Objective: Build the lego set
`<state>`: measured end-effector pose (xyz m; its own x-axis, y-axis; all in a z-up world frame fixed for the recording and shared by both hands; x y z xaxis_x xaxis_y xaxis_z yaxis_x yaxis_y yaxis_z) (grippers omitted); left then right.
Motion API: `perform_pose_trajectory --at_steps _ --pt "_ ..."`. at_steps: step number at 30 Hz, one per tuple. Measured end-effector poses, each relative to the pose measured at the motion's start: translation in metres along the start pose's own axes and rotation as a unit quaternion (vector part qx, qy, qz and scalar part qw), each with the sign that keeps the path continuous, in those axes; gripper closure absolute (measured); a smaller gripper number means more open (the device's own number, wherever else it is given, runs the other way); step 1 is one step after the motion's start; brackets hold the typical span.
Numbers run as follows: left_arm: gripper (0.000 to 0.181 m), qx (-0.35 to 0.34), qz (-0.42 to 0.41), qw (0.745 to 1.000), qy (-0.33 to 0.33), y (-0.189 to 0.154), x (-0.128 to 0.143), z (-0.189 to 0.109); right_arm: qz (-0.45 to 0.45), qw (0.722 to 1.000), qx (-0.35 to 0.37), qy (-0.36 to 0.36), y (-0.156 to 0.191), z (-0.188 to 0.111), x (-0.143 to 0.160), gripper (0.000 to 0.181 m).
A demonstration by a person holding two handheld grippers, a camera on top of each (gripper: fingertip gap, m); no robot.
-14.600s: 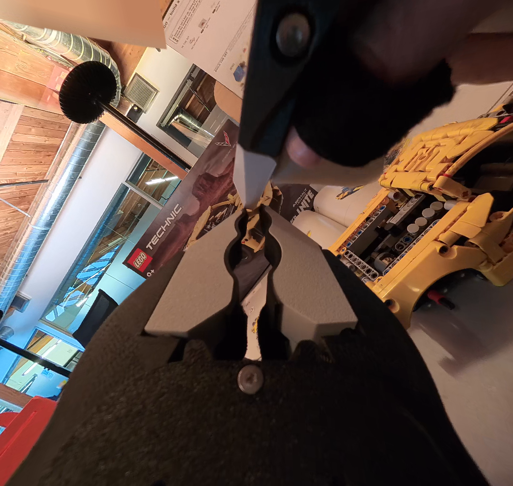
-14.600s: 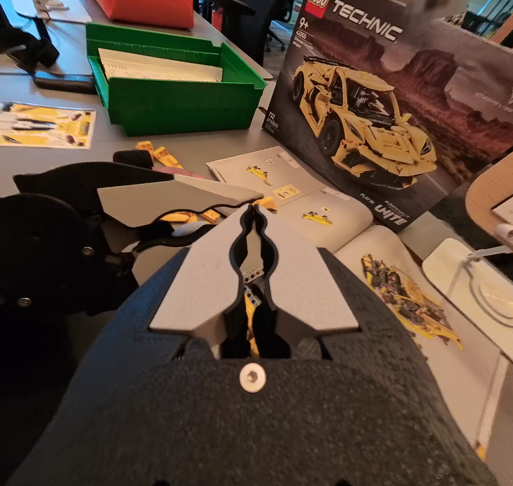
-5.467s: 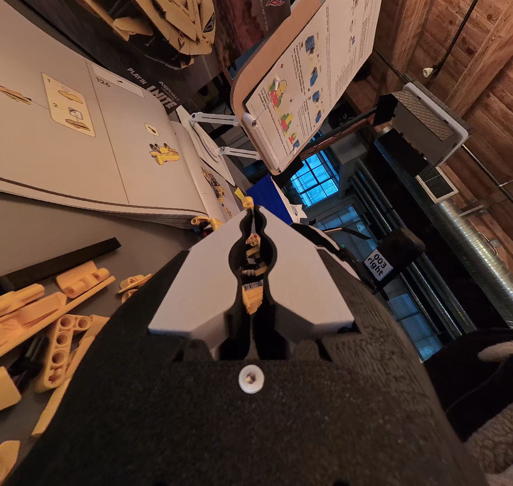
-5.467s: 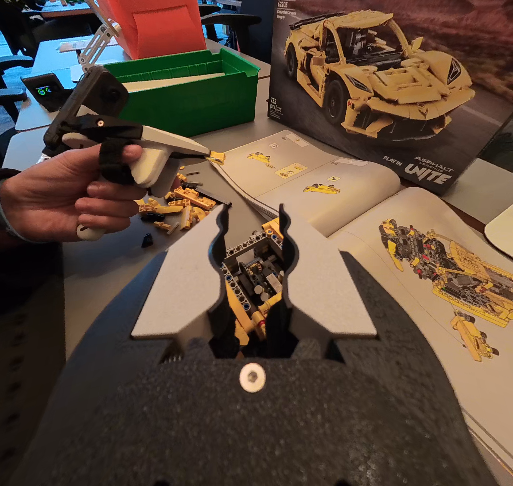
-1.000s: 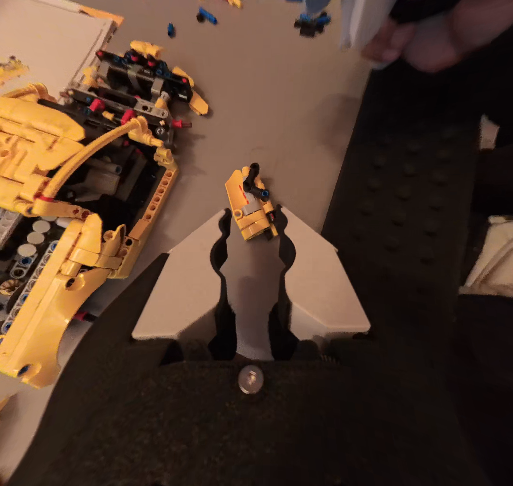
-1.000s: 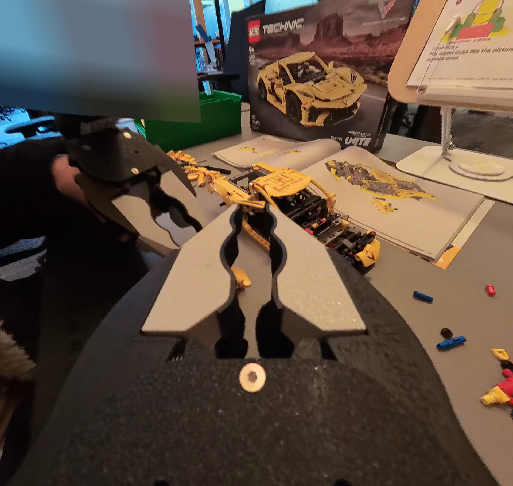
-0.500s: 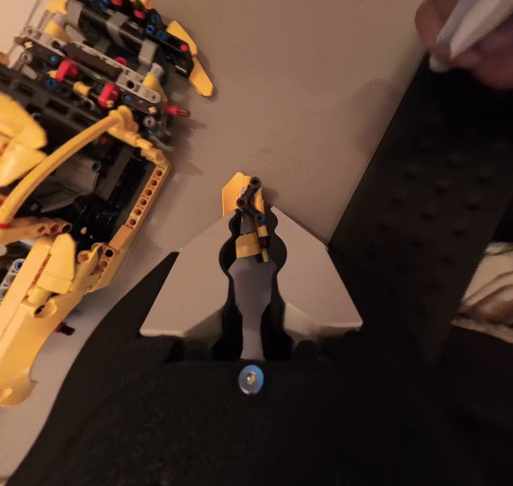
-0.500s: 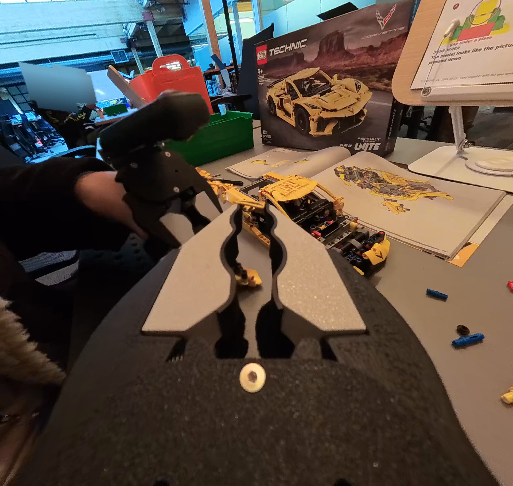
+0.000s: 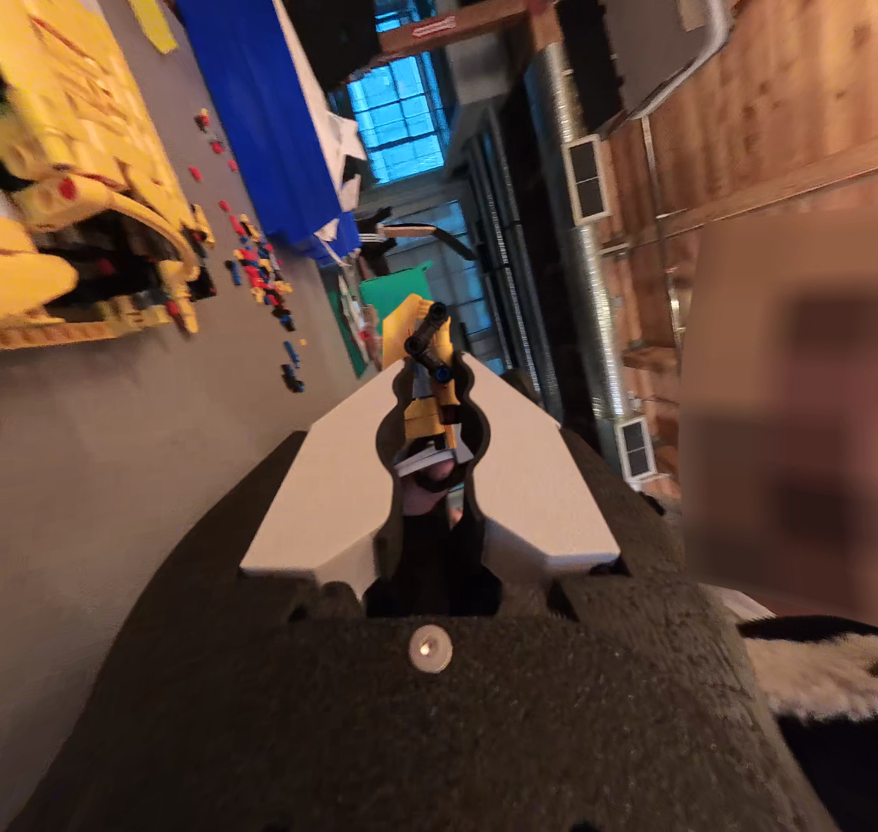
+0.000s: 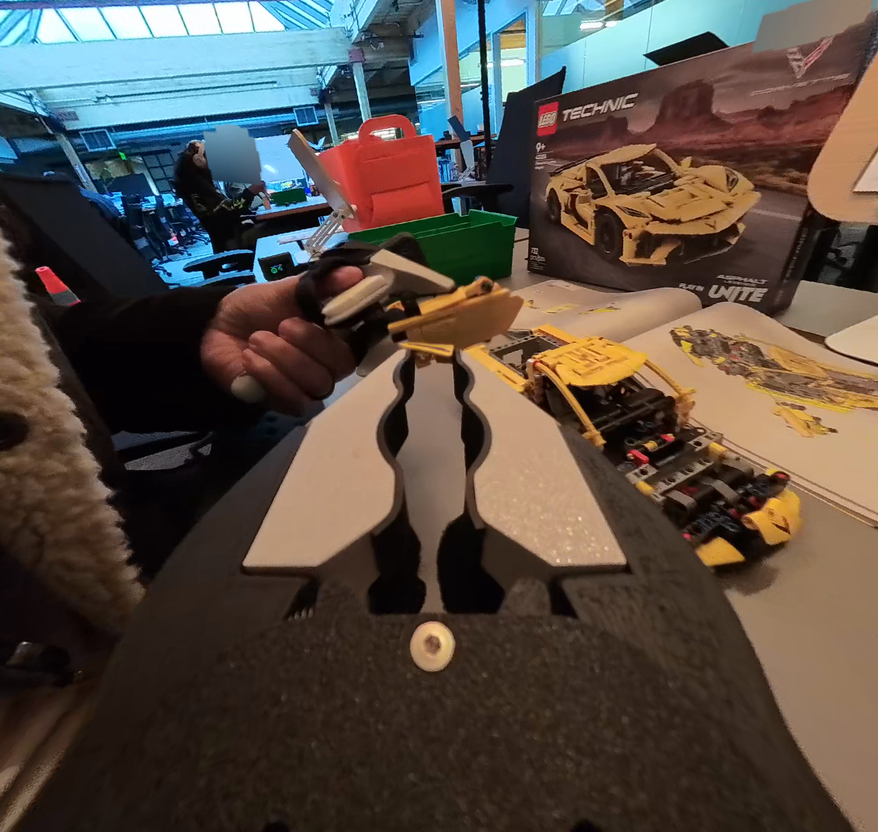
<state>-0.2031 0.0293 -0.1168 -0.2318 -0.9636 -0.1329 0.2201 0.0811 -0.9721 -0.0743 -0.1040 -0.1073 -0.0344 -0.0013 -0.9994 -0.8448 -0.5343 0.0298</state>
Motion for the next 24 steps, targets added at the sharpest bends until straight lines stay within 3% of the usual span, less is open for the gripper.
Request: perform_pose_trajectory --at_steps 6,16,24 --pt "0.165 0.058 -0.047 0.997 0.002 -0.009 0.001 -0.005 -0.014 1.0 0.007 0.005 0.002 0.004 -0.001 0.167" --pt "0.164 0.012 0.025 0.993 0.111 -0.012 0.018 -0.001 -0.047 0.996 -0.004 -0.08 0.012 0.003 -0.018 0.166" --pt "0.165 0.002 0.037 0.98 0.195 -0.02 0.033 0.0 -0.102 0.993 -0.012 -0.066 0.02 0.009 -0.014 0.166"
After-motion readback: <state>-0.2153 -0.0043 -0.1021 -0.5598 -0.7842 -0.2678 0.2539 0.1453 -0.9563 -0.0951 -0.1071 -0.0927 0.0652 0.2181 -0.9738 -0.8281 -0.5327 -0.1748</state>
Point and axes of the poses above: each gripper's, where its closed fingertips meet, z out along the fingers, x out of its underside, y = z × x across the jaws, the point moved 8 cm from there along -z, back along the fingers, and after that the axes turned 6 degrees about -z, right-handed, at the moved point
